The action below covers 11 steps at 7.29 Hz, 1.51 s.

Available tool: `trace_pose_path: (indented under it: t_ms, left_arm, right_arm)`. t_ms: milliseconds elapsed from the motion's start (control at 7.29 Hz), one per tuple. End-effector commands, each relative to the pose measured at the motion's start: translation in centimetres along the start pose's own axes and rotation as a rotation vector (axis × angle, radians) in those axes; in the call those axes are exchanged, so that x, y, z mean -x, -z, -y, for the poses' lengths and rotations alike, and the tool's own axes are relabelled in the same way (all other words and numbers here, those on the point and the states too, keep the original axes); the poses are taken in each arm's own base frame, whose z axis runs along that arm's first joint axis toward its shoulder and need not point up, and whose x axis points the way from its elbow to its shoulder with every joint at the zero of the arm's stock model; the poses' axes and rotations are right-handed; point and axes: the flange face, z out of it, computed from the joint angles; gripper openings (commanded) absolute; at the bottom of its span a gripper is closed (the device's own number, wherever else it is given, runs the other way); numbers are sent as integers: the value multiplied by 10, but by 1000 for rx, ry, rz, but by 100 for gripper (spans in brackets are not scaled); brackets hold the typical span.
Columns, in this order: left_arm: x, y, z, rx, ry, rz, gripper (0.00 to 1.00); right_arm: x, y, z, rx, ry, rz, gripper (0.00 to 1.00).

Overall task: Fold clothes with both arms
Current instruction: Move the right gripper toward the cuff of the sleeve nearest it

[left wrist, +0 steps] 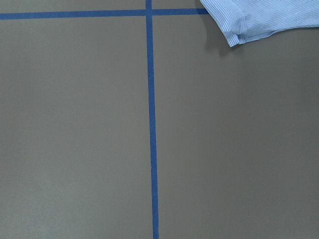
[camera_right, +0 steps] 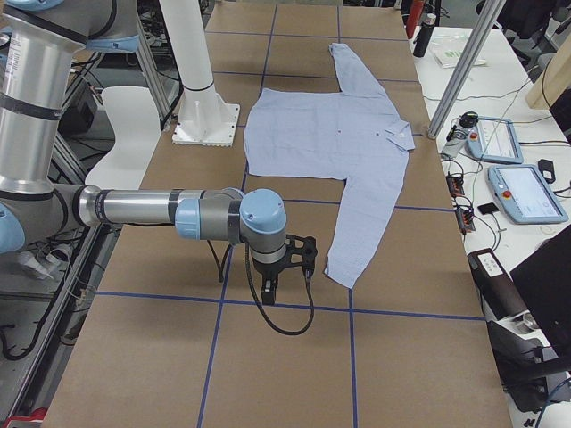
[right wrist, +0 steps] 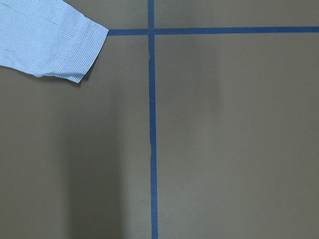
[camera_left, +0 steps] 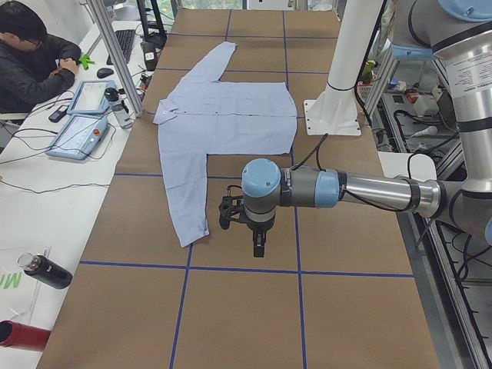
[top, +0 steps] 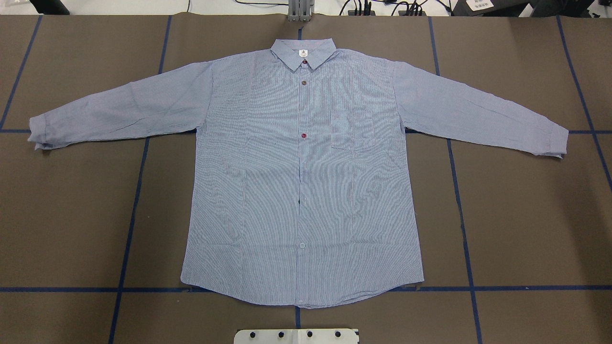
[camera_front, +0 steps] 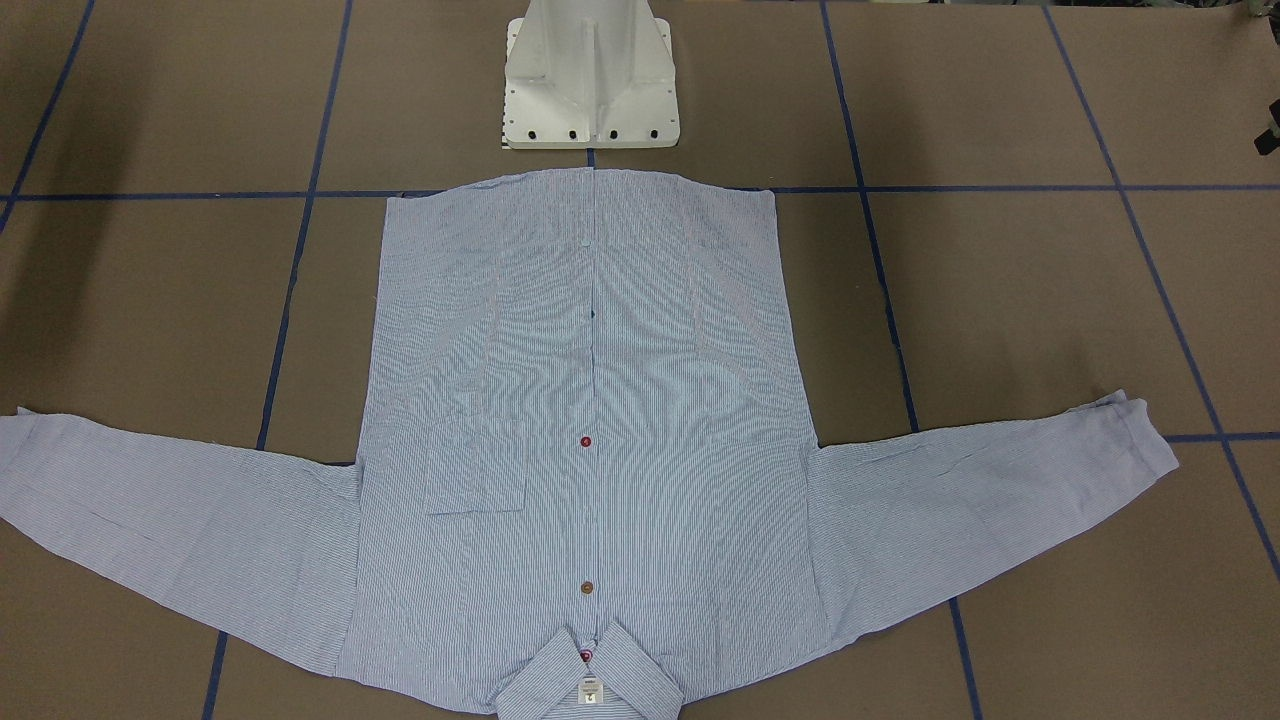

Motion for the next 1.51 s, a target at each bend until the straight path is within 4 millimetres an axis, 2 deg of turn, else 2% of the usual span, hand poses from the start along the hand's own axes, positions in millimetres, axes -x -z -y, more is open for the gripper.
trace_pose_path:
  t_ms: [0,137,411,548,686,823,960,1234,1371]
  left_arm:
    - [-1,1,0,-2,-4,2,100]
    - [-5,5,1,-12,-15,2,100]
    - [-25,23,8,-57,-58,29,100]
    - [-30,28,18,-71,-55,25,100]
    - [-50,47,48,-122,36,8,100]
    - [-83,77,87,-200,186,-24,100]
    - [-95,88,99,-226,222,-40,100]
    - [-98,83,101,-190,241,-117,100]
    - [-94,84,102,-255,105,-75,100]
  right_arm:
    - [0,0,1,-1,-1,1,100]
    - [2,2,2,-4,1,1,100]
    - [27,17,29,-87,73,25,100]
    - [57,29,59,-120,86,40,100]
    - [98,41,91,-146,76,60,100]
    - [139,42,114,-150,123,72,100]
    - [167,48,129,-168,177,78,100]
    - [180,45,134,-165,203,81,100]
    - [189,40,136,-155,218,85,100]
